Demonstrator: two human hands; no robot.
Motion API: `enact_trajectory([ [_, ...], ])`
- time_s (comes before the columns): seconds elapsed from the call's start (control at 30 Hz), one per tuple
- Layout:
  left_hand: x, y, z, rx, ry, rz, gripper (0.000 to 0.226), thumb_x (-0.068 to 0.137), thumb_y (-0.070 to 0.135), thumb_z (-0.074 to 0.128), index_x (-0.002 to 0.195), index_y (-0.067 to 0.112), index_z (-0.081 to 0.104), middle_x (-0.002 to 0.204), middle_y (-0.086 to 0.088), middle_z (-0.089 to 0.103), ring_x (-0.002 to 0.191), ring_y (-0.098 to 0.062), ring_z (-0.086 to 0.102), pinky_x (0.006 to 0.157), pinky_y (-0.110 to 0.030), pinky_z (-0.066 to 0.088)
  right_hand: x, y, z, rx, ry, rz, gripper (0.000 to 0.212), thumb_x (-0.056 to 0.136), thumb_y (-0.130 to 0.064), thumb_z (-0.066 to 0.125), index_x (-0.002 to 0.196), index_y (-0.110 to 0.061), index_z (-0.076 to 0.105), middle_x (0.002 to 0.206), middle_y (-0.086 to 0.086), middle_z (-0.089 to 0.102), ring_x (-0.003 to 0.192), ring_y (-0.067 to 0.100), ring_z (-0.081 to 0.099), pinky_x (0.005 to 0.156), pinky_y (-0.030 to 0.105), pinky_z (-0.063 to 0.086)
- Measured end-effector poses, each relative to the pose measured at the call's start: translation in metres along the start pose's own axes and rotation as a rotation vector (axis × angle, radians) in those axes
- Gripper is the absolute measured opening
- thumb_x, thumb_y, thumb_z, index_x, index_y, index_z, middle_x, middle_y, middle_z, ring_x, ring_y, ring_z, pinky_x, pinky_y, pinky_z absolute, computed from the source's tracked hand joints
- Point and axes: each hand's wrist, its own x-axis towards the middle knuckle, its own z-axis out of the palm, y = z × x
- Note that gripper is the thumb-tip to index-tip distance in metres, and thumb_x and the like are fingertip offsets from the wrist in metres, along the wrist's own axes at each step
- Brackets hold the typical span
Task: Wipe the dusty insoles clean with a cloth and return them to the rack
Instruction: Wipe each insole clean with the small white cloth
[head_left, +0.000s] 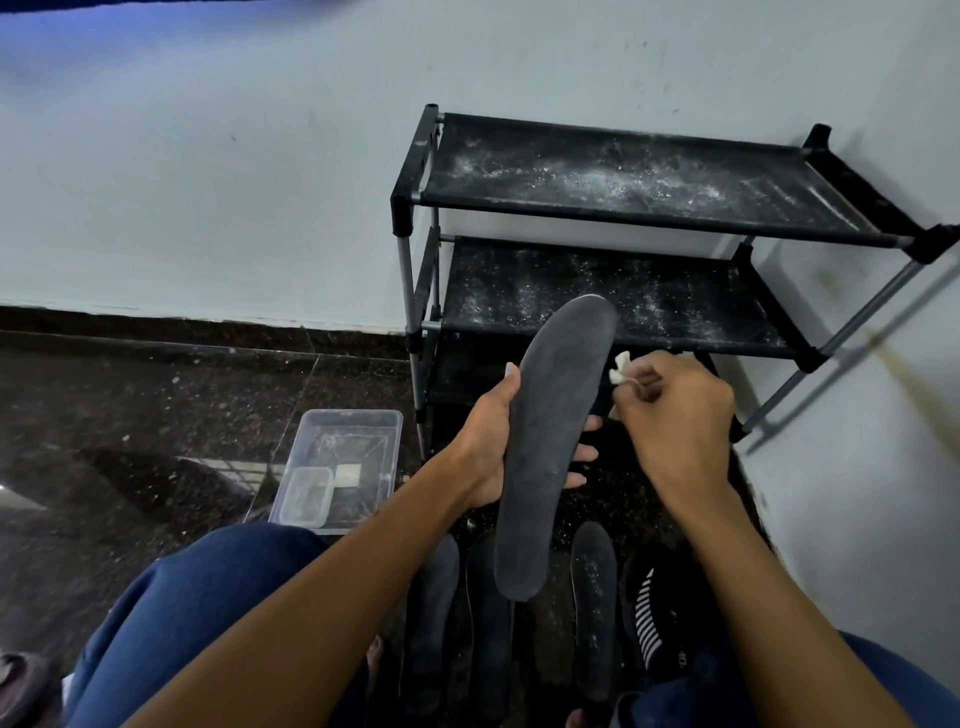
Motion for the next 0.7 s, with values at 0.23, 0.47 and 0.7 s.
enact_trajectory([
  [0.23,-0.001,-0.003,0.002,-0.004,-0.044,-0.055,0.078,0.093,0.065,0.02,0.126,0.004,0.056,0.107,-0.018,0.067,0.08,-0.03,0.067,0.077,-0.05,0.054,-0.007,-0.006,0.009,0.152,-0.136,-0.057,0.014,0.076,-0.005,0.067,0.085,-0.015,0.071,0.08,-0.004,0.064,0.066,0.005,0.061,0.067,0.025,0.054],
  [0.47,-0.001,-0.005,0.002,0.015,-0.103,-0.094,0.078,0.093,0.066,0.018,0.122,0.006,0.059,0.11,-0.019,0.066,0.08,-0.029,0.066,0.073,-0.045,0.056,-0.006,-0.006,0.006,0.254,-0.024,-0.033,0.016,0.076,-0.005,0.068,0.086,-0.015,0.072,0.081,-0.003,0.067,0.067,0.002,0.062,0.065,0.009,0.048],
  [0.7,-0.005,-0.005,0.004,0.086,-0.125,-0.137,0.074,0.094,0.063,0.021,0.119,0.006,0.059,0.1,-0.018,0.068,0.078,-0.029,0.066,0.073,-0.046,0.055,-0.006,-0.009,0.009,0.265,-0.023,-0.035,0.013,0.077,-0.006,0.067,0.085,-0.016,0.072,0.079,-0.006,0.066,0.066,0.001,0.061,0.066,0.012,0.049],
])
